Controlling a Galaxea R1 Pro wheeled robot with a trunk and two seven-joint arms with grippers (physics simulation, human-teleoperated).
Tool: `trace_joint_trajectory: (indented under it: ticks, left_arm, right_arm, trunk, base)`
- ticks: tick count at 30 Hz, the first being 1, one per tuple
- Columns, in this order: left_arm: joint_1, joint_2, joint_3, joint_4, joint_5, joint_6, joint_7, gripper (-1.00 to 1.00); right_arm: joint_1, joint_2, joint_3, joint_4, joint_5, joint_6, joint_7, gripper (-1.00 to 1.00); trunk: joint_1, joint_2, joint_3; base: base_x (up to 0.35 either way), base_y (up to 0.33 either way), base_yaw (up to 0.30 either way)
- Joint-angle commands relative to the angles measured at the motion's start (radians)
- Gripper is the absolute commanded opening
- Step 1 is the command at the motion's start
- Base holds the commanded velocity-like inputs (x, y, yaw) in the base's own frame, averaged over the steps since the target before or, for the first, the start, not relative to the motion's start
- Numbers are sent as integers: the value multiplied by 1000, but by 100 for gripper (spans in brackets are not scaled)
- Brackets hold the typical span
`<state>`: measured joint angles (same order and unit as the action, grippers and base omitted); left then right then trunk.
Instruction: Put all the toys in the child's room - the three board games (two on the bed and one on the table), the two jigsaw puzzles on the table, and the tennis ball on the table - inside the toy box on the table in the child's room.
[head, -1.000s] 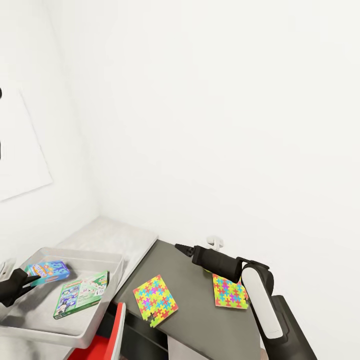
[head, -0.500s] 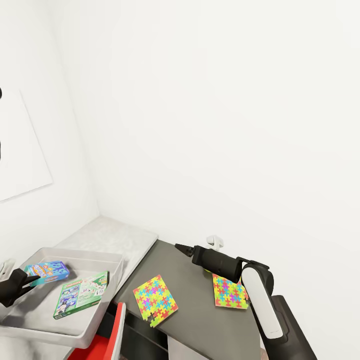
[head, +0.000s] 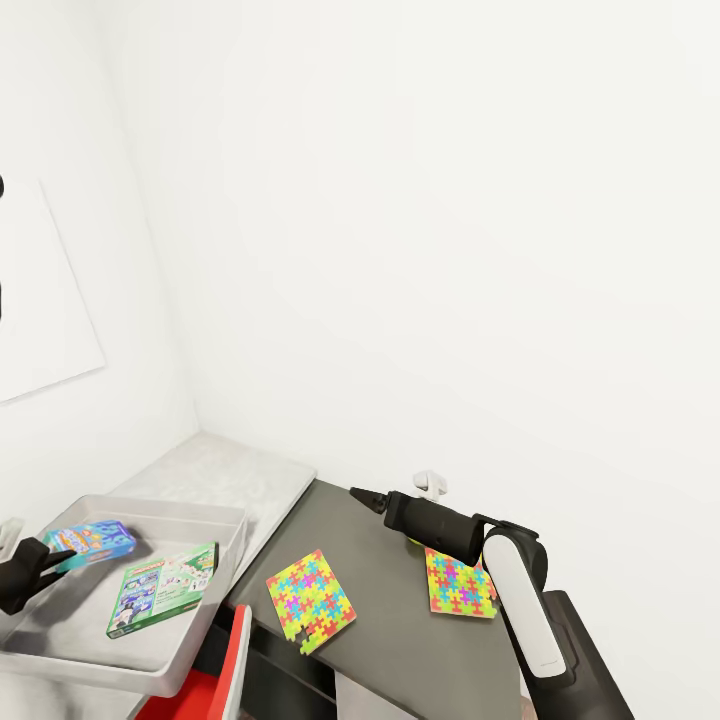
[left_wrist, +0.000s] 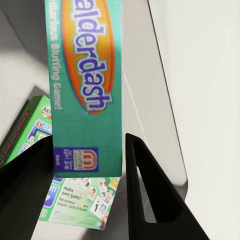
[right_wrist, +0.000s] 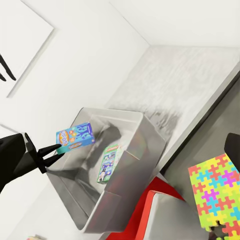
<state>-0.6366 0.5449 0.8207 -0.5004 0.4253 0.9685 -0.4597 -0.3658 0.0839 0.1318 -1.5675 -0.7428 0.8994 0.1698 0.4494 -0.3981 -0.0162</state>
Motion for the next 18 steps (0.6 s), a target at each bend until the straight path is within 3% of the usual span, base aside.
trace_joint_trajectory:
  ticks: [1, 8, 18]
  left_arm:
    - [-2, 0, 6, 0, -7, 5, -5, -100]
    - [-2, -1, 10, 0, -3, 4, 55, -100]
    - [-2, -2, 11, 0, -2, 5, 65, -100]
  right_arm:
    - [-1, 1, -1, 0, 8, 4, 8, 100]
    - [-1, 1, -1, 0, 8, 4, 8, 100]
    - [-1, 1, -1, 0, 8, 4, 8, 100]
  trunk:
    - [1, -2, -2]
    - [1, -2, -2]
    - [1, -2, -2]
  base:
    - [0, 0, 0]
    - [0, 0, 0]
    - [0, 0, 0]
